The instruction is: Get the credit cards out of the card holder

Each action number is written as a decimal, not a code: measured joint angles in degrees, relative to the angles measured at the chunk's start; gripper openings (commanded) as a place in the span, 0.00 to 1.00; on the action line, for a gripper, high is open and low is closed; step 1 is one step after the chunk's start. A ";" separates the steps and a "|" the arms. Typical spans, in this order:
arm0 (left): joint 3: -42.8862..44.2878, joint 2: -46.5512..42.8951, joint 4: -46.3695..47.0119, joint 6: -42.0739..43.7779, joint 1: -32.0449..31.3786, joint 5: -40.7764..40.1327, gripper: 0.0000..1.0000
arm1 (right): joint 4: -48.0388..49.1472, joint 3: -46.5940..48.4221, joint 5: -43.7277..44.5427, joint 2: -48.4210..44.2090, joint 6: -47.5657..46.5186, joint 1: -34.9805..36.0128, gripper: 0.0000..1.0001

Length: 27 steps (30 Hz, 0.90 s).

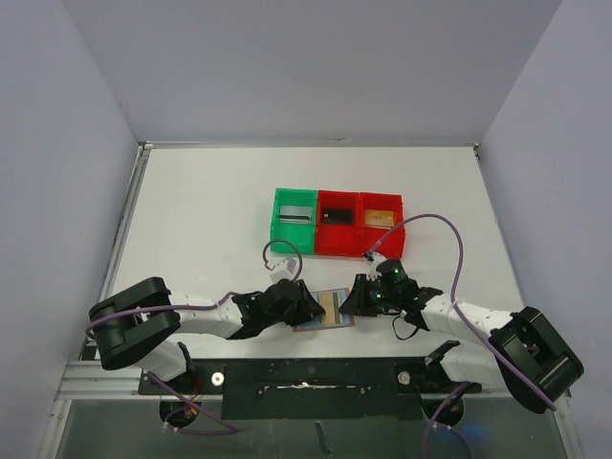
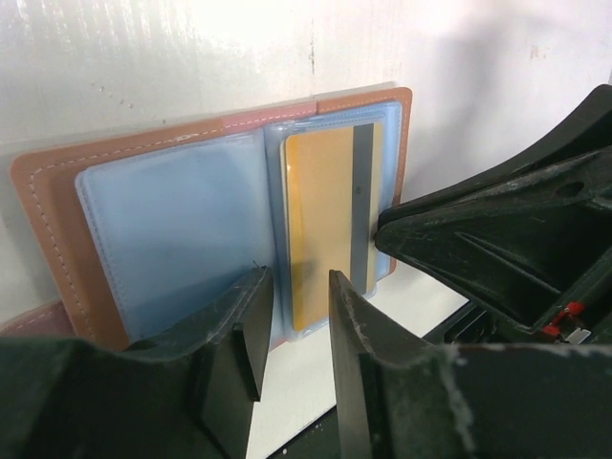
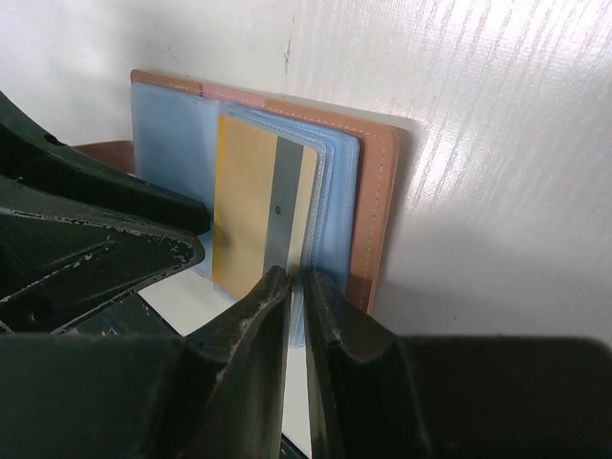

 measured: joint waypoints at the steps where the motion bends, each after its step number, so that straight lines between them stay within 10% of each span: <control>1: 0.00 0.09 0.31 -0.37 -0.11 -0.13 0.31 | 0.00 0.00 -0.02 0.00 0.09 0.00 0.15; 8: 0.92 3.56 4.87 -1.11 -0.63 -0.31 0.30 | 0.83 -0.44 -0.57 0.13 0.87 0.00 0.14; 16: 2.23 4.44 2.43 -0.55 -1.75 -3.17 0.00 | 0.83 -0.57 0.11 -0.02 0.94 -0.33 0.14; 27: 0.72 2.78 2.32 -1.66 -2.56 -4.85 0.00 | 0.79 -0.63 0.59 -0.26 1.64 -0.15 0.17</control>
